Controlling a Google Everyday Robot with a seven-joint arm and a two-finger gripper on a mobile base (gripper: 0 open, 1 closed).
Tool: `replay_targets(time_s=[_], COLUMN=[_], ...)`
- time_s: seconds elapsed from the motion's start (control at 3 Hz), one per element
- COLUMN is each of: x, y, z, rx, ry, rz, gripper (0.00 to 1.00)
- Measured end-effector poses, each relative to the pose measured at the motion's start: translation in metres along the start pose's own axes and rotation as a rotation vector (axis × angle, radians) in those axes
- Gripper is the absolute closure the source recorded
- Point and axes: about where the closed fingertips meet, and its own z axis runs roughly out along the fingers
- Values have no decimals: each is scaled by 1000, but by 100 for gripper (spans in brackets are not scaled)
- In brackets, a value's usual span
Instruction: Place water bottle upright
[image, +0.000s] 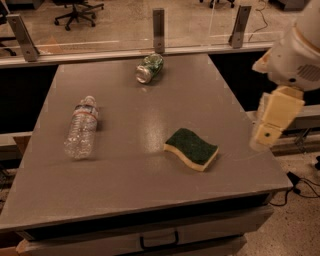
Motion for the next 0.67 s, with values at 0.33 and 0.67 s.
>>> replay_targets(time_s=[0.33,0.67], x=[-66,-149], y=[-9,-9], z=[25,42], rx=[-18,-21], ry=[-43,-107], rz=[13,34], gripper=[0,0])
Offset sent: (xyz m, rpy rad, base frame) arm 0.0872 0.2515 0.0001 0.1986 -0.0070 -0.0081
